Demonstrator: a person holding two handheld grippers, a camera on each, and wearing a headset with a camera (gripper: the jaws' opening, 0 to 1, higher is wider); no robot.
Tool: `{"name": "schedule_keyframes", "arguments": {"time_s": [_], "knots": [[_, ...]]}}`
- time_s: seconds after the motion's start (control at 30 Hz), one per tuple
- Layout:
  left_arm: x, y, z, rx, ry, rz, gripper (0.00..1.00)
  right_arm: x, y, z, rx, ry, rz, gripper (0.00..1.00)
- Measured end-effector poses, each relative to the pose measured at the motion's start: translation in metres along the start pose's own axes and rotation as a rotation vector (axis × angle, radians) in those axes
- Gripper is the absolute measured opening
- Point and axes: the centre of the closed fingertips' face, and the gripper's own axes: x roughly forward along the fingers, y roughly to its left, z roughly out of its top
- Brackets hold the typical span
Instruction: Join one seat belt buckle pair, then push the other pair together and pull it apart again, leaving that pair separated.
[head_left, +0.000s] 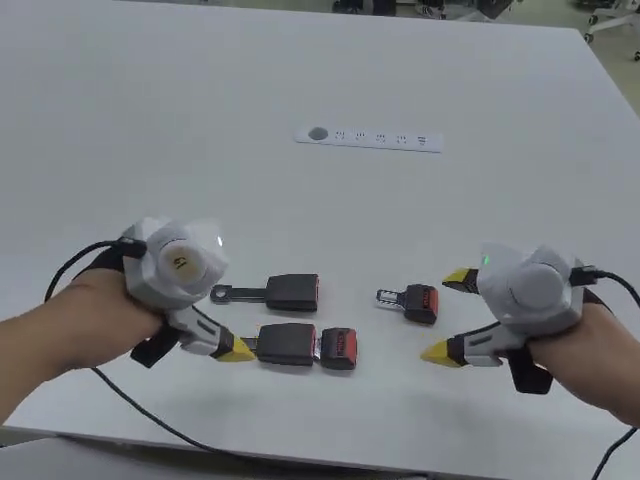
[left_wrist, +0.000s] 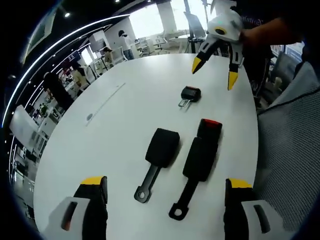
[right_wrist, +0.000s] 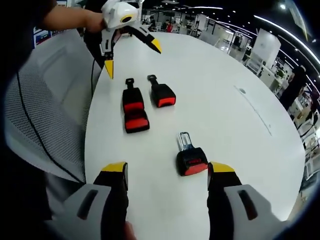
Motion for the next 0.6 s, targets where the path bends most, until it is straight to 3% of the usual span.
{"name": "schedule_keyframes", "arguments": {"time_s": [0.13,0.23,0.37,0.6], "knots": [[-0.008,-0.011,-0.012,-0.028,-0.001,-0.021,1.00,-0.011,0.004,-0.002,0.063,-0.041,-0.037,0.67],[-0.016,-0.017,-0.019,-0.060,0.007,-0.015,1.00,-0.017,0.009,0.000,0.107,-0.067,-0.064,0.76],[-0.024,-0.014,-0.026,-0.100,-0.007,0.005,1.00,-0.016,0.011,-0.006,0.160,-0.069,-0.105,0.91],[-0.032,-0.010,-0.036,-0.124,-0.014,0.037,1.00,-0.019,0.013,0.000,0.198,-0.099,-0.127,1.00]]}}
